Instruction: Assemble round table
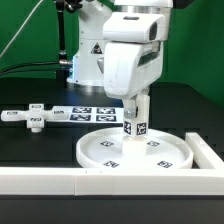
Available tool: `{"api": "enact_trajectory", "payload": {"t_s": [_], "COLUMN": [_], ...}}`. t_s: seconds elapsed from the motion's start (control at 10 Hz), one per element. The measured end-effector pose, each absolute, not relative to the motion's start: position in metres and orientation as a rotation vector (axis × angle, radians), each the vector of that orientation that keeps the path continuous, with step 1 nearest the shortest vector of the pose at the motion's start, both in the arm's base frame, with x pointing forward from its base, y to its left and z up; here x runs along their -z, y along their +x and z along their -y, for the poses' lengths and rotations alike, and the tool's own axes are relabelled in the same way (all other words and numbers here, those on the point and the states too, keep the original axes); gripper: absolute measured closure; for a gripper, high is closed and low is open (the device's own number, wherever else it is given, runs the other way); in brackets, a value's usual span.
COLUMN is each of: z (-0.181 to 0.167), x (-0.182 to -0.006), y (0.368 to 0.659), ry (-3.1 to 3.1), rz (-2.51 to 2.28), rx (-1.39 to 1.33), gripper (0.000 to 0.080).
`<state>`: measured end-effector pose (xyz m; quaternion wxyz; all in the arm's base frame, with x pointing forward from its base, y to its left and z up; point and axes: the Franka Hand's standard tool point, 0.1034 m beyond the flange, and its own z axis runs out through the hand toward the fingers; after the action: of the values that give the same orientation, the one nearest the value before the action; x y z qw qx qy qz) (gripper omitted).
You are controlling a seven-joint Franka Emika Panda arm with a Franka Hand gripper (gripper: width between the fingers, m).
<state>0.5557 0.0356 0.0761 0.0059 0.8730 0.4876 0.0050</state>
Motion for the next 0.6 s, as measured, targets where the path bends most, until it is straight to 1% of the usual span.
{"api": "enact_trajectory", "payload": {"t_s": [0.4,0.6], "z": [-0.0376,-0.0379], "x": [-0.0755,-0.0755], "y": [0.5529,0.5523], "ry": [3.049,3.113], "rz": [-0.859,-0.63], "rx": [0.0,0.016], "gripper": [0.0393,0.0393]}}
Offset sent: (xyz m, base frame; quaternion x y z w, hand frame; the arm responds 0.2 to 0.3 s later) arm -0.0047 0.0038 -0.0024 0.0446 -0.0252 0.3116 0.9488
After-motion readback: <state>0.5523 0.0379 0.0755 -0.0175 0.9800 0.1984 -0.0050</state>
